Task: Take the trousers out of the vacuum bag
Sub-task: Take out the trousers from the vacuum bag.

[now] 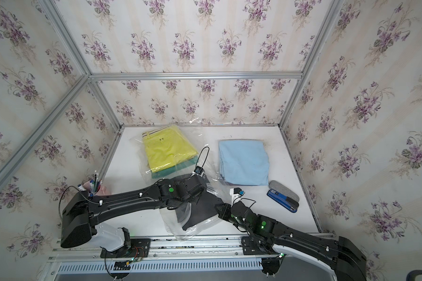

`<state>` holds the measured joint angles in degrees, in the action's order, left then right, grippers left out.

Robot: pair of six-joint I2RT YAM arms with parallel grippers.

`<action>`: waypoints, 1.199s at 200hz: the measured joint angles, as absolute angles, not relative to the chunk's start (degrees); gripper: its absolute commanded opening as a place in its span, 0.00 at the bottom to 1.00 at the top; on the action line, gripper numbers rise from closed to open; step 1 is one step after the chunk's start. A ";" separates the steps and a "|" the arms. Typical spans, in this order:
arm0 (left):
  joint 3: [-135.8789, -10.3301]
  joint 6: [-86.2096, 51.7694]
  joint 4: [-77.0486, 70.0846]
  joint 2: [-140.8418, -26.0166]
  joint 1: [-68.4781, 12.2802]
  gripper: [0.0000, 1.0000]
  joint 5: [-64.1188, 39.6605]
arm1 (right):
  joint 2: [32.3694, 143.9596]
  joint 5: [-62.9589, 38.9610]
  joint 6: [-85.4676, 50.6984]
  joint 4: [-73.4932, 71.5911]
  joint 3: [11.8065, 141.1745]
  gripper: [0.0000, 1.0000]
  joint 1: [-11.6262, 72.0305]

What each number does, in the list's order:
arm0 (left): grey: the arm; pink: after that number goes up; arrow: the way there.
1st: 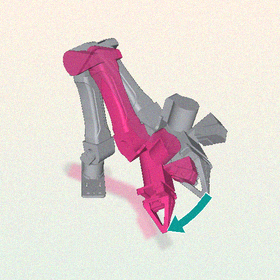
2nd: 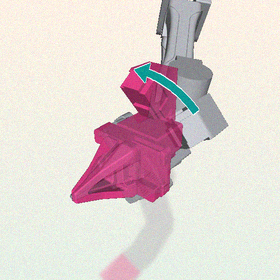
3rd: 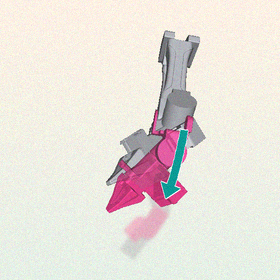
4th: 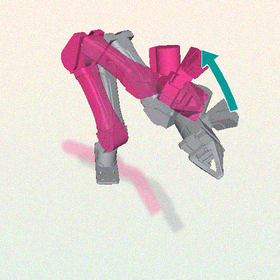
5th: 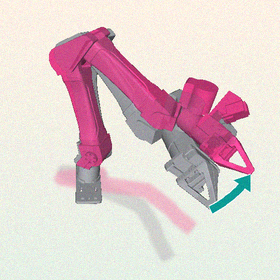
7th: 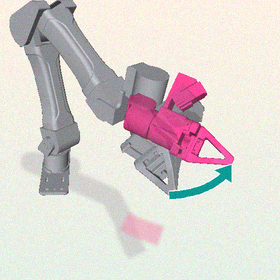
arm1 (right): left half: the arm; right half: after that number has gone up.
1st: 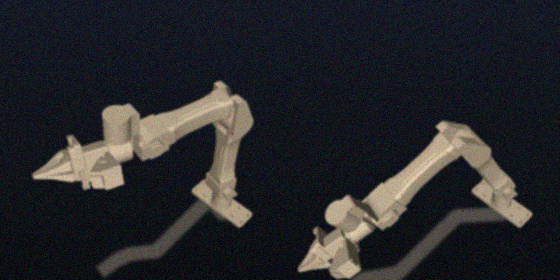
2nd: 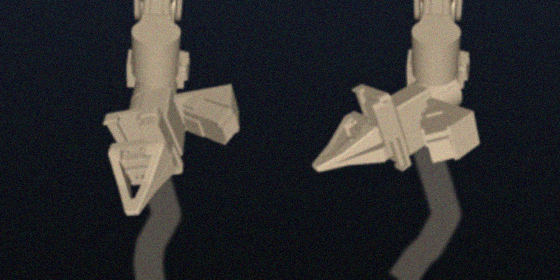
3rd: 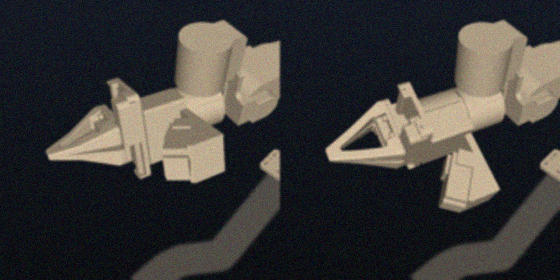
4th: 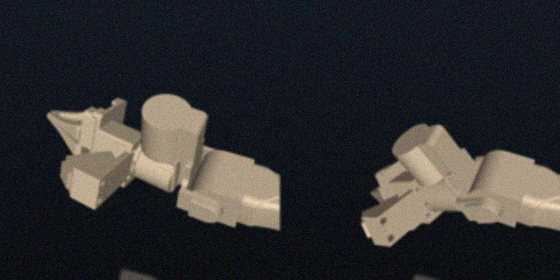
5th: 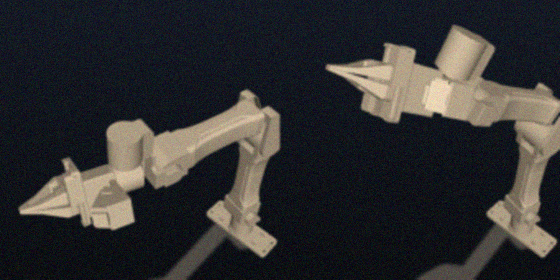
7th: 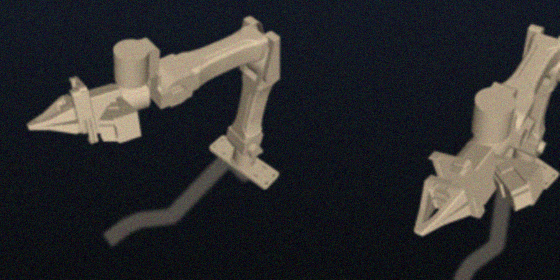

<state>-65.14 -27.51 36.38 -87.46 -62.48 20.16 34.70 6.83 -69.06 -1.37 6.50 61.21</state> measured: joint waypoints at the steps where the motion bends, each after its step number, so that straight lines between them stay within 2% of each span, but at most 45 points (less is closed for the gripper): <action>1: -65.19 -27.51 36.38 -87.55 -62.48 0.01 20.16 | 34.63 6.83 -69.06 -1.23 6.50 0.00 61.23; 10: -65.28 -27.51 36.34 -87.83 -62.48 0.01 20.14 | 34.44 6.90 -69.08 -0.14 6.48 0.02 61.39; 58: -65.21 -27.62 36.01 -87.20 -62.48 0.04 19.11 | 37.50 9.28 -70.65 -0.82 5.06 0.44 61.39; 80: -65.04 -27.73 35.81 -86.08 -62.50 0.04 18.57 | 38.98 11.00 -72.23 -3.57 3.75 0.56 61.43; 121: -64.69 -28.10 35.66 -85.69 -62.50 0.05 17.96 | 44.01 14.20 -73.49 -10.59 2.76 0.60 61.43; 164: -64.93 -28.36 35.79 -84.93 -62.50 0.16 17.65 | 54.41 15.11 -73.10 -19.79 3.49 0.61 61.43; 172: -65.17 -28.32 35.79 -84.25 -62.50 0.23 17.47 | 56.18 15.46 -72.93 -21.56 3.64 0.61 61.41; 192: -65.87 -28.29 36.07 -82.19 -62.50 0.64 16.67 | 60.05 16.10 -71.50 -24.80 4.80 0.60 61.10; 208: -66.32 -28.18 36.67 -79.75 -62.50 0.85 15.62 | 62.33 16.67 -69.60 -26.15 6.39 0.49 60.88; 224: -67.05 -27.86 38.24 -76.49 -62.48 0.99 15.09 | 63.70 17.06 -67.77 -27.24 7.77 0.35 60.38; 240: -68.25 -27.11 40.18 -73.69 -61.93 1.00 14.70 | 64.14 16.99 -66.52 -27.81 8.40 0.25 59.94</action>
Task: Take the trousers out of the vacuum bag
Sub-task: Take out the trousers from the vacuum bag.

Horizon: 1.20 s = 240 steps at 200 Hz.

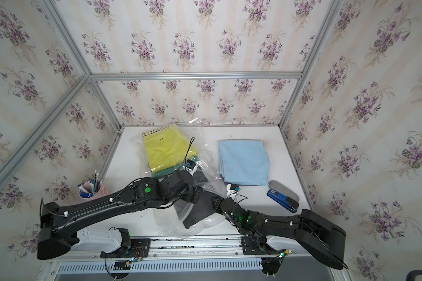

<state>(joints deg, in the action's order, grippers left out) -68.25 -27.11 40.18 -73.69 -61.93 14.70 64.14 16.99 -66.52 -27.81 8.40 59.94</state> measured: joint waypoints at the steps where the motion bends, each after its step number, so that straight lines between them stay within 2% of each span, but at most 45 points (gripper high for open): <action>1: -68.31 -26.98 40.29 -73.56 -61.87 1.00 14.68 | 64.14 16.99 -66.43 -27.81 8.43 0.25 59.92; 31: -68.75 -23.27 41.76 -68.14 -59.37 1.00 11.73 | 62.92 15.99 -64.38 -27.83 8.75 0.07 59.66; 55: -67.05 -21.26 40.93 -65.36 -52.80 1.00 7.38 | 60.86 15.29 -62.83 -26.72 8.80 0.00 59.61; 79: -67.26 -19.92 40.01 -67.92 -46.30 0.99 3.75 | 59.33 14.24 -61.30 -25.50 8.82 0.00 59.61; 120: -71.99 -18.74 36.12 -81.10 -36.51 0.98 -3.29 | 59.22 12.45 -59.33 -25.50 8.91 0.00 59.57; 157: -78.22 -18.48 32.12 -94.50 -32.05 0.94 -7.29 | 59.29 12.10 -58.54 -25.50 8.86 0.00 59.57; 240: -89.34 -19.00 23.42 -115.98 -26.30 0.94 -15.09 | 59.77 11.14 -57.17 -25.43 9.61 0.00 59.57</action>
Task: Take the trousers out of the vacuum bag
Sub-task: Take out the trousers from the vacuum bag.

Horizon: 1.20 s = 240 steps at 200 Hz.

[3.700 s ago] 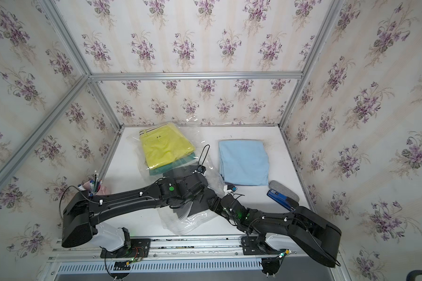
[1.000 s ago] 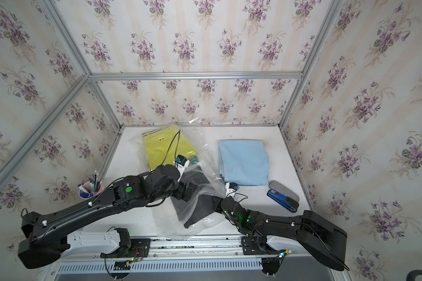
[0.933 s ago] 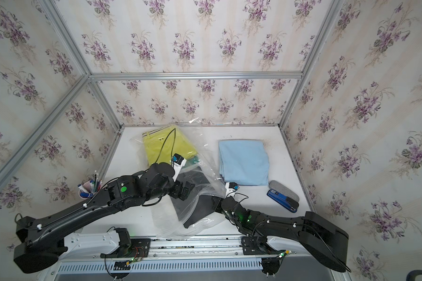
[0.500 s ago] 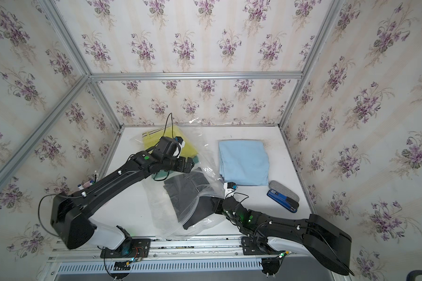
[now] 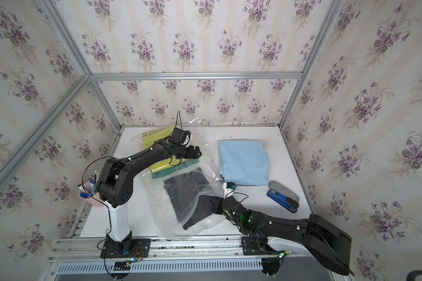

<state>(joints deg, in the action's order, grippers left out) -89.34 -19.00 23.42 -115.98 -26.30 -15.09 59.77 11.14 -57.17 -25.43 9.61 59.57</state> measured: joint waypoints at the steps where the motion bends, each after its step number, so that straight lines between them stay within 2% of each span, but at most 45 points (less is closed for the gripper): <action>1: -89.45 -19.00 23.40 -116.18 -26.26 0.94 -15.14 | 59.86 11.07 -57.10 -25.43 9.72 0.00 59.57; 36: -91.02 -20.47 20.82 -121.19 -23.38 0.94 -18.92 | 60.34 9.96 -56.14 -25.39 10.90 0.00 59.57; 72: -87.61 -20.93 13.04 -121.27 -17.76 0.94 -22.70 | 58.92 9.80 -55.24 -23.20 11.70 0.00 59.57; 114: -86.87 -20.38 11.60 -120.97 -12.91 0.94 -22.50 | 56.34 9.80 -54.83 -19.66 12.38 0.00 59.57; 152: -86.85 -19.81 13.19 -119.63 -11.33 1.00 -22.52 | 53.63 10.28 -54.43 -16.23 13.28 0.00 59.59; 185: -86.11 -19.22 17.63 -113.91 -11.70 1.00 -22.09 | 53.28 10.96 -55.40 -15.18 13.69 0.00 59.61; 240: -77.62 -16.23 22.33 -92.88 -19.11 1.00 -21.65 | 53.84 11.16 -58.54 -13.96 14.74 0.00 59.44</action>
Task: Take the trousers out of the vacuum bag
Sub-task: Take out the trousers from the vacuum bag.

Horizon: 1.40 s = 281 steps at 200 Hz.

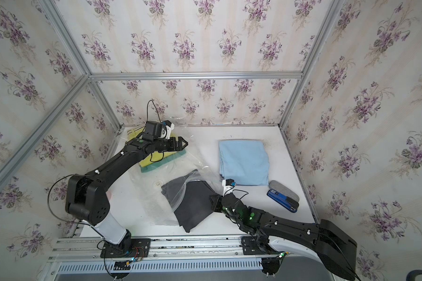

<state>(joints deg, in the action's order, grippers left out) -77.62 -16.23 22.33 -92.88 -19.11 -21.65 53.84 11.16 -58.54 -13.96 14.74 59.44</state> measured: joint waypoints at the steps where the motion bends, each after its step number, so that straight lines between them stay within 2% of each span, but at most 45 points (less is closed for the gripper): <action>1: -77.12 -16.12 22.48 -92.05 -19.55 1.00 -21.54 | 53.84 11.14 -58.52 -13.87 14.79 0.00 59.44; 59: -64.95 -13.58 31.09 -67.57 -37.28 1.00 -11.90 | 54.13 8.43 -59.61 -9.98 18.92 0.00 56.84; 96: -57.60 -17.23 35.24 -56.25 -56.25 1.00 -1.80 | 55.24 6.74 -59.79 -8.58 20.99 0.00 55.55; 125: -55.59 -22.70 37.32 -56.62 -71.26 1.00 11.09 | 55.31 6.04 -60.05 -8.29 21.67 0.00 55.09; 153: -60.10 -28.42 40.62 -66.57 -81.93 1.00 23.07 | 54.15 5.43 -60.27 -7.64 21.52 0.00 54.50; 178: -64.79 -33.10 44.14 -76.75 -85.17 1.00 29.50 | 53.10 4.62 -60.27 -7.64 20.86 0.00 53.56; 208: -68.45 -36.88 46.89 -87.90 -85.78 1.00 32.10 | 52.77 3.53 -60.47 -7.99 19.59 0.00 52.86; 281: -66.57 -40.88 48.12 -95.31 -84.55 1.00 32.29 | 53.76 1.93 -60.69 -10.85 18.17 0.00 52.60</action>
